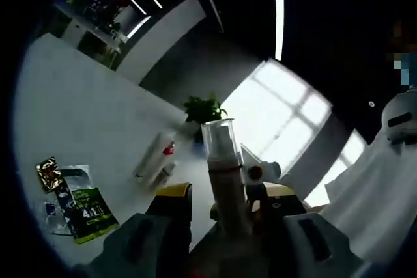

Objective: Arrange the skincare products in the storage area until every visible bottle or jar stands upright without overlapping.

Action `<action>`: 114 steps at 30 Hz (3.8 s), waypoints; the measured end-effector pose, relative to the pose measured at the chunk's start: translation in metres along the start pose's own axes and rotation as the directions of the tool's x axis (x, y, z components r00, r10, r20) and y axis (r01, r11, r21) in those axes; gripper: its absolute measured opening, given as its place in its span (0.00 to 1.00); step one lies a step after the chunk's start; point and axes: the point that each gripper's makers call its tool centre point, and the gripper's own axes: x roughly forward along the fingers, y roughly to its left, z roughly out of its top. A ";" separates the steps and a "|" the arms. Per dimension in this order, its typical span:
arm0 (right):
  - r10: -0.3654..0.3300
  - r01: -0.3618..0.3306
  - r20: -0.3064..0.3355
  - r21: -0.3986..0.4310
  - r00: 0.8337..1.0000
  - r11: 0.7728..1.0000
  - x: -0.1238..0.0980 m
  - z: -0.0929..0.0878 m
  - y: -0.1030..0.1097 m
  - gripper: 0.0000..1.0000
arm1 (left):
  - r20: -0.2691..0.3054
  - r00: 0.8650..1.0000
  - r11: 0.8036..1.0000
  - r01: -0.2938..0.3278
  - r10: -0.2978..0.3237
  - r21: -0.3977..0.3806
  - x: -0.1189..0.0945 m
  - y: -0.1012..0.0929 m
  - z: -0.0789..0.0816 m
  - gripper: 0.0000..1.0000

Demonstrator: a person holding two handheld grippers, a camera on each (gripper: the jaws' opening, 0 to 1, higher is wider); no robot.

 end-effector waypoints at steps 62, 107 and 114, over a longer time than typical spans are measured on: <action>-0.349 0.400 0.197 -0.408 0.916 0.821 -0.055 0.069 0.004 0.22 | -0.290 0.940 0.859 -0.008 0.182 0.512 0.067 -0.020 -0.038 0.18; -0.512 0.443 0.066 -0.603 0.856 0.663 -0.063 0.058 -0.061 0.22 | -0.491 0.828 0.760 0.130 0.270 0.636 0.092 0.053 -0.068 0.17; -0.540 0.448 0.029 -0.597 0.841 0.666 -0.064 0.043 -0.084 0.22 | -0.521 0.798 0.758 0.131 0.302 0.639 0.092 0.076 -0.084 0.17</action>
